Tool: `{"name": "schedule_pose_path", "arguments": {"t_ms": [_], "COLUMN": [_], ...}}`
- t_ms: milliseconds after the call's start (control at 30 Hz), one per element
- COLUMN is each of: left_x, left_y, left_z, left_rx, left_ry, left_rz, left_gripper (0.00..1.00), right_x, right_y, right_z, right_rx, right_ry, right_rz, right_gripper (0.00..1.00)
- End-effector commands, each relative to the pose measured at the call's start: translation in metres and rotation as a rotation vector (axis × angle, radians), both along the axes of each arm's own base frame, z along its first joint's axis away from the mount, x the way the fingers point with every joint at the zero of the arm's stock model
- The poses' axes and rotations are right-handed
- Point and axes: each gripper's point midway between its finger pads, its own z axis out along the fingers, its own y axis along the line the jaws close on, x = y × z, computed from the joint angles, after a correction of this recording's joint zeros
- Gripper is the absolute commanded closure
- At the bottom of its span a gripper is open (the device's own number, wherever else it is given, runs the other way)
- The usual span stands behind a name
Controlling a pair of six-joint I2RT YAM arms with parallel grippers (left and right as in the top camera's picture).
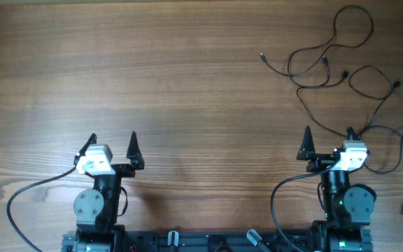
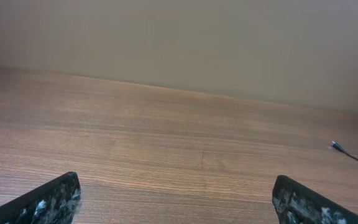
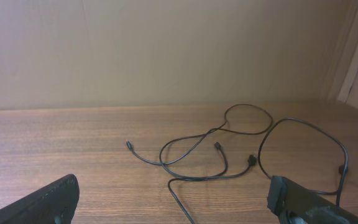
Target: Untangle cables
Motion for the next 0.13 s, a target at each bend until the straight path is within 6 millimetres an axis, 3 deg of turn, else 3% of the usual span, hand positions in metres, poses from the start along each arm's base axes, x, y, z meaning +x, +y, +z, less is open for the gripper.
{"name": "schedule_pose_path", "arguments": {"t_ms": [0,100], "left_x": [-0.0001,-0.0001], "left_y": [0.0009,0.0009], "left_z": [-0.0005,-0.0005], "left_rx": [0.023,0.023], "left_ry": [-0.001,-0.001], "left_rz": [0.005,0.005], "left_gripper": [0.0,0.0], "right_x": [-0.001,-0.001], "right_y": [-0.0004,-0.0004], "right_z": [0.0046,0.0046], "right_rx": [-0.019,-0.018], "right_ry": [-0.021,-0.021], "right_rz": [-0.005,-0.005], "right_gripper": [0.0,0.01]}}
